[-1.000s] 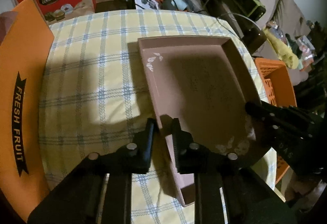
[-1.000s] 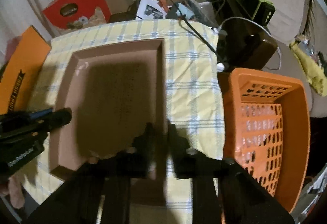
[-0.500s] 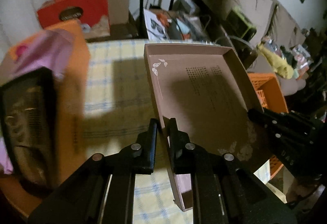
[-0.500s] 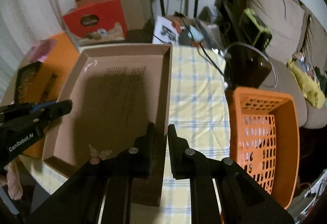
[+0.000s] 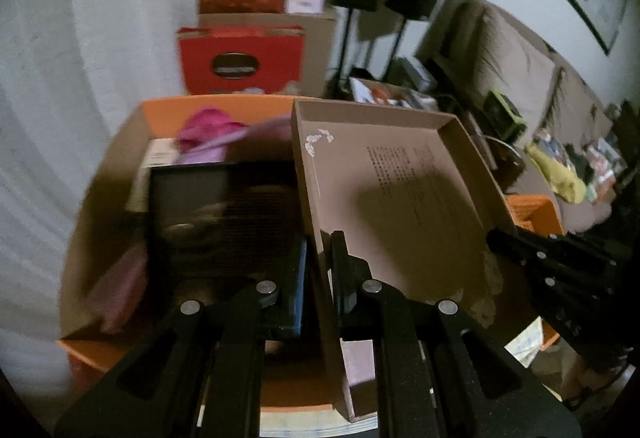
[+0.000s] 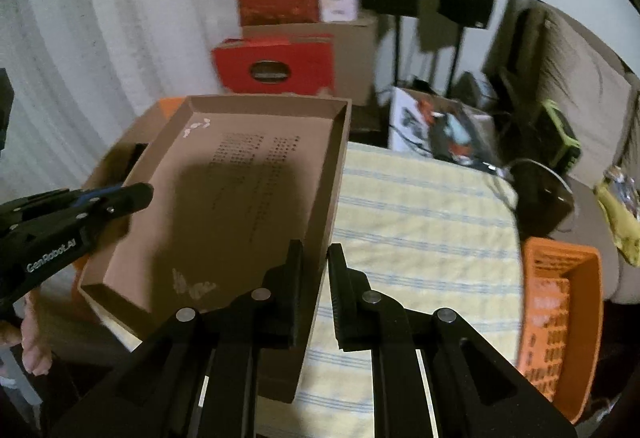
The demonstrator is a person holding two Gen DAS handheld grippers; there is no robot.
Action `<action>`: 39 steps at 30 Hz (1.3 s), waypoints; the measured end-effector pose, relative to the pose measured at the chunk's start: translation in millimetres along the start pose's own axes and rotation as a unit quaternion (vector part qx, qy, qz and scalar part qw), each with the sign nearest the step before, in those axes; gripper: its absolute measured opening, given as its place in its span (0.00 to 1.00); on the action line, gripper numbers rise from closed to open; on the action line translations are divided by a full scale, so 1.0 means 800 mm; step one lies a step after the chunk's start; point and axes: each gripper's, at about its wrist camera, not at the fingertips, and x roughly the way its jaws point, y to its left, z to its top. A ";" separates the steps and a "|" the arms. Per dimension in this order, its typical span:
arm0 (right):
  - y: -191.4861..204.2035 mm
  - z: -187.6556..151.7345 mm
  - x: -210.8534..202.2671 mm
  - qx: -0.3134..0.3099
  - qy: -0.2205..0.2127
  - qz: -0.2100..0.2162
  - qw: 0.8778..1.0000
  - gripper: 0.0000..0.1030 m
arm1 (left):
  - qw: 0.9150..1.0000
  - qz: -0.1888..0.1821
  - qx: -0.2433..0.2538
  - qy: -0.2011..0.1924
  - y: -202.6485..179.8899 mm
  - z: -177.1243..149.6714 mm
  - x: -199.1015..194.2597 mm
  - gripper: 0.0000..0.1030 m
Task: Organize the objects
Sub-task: 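Lift the brown tray with both grippers and carry it to the cardboard box, then lower the brown tray into the cardboard box and open both grippers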
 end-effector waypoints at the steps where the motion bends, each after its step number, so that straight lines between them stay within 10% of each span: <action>1: 0.015 0.004 0.005 -0.005 0.000 0.007 1.000 0.12 | 1.000 0.006 -0.006 -0.002 0.014 0.000 -0.003 0.10; 14: 0.124 0.021 0.059 -0.037 -0.003 0.035 0.999 0.12 | 0.998 0.053 -0.039 -0.020 0.128 -0.008 -0.004 0.10; 35: 0.143 -0.013 0.093 -0.043 0.014 0.038 0.998 0.15 | 0.998 0.050 -0.036 0.030 0.154 -0.046 0.048 0.10; 39: 0.137 -0.016 0.073 -0.034 0.004 0.050 0.998 0.24 | 0.998 0.044 -0.044 0.028 0.158 -0.047 0.041 0.32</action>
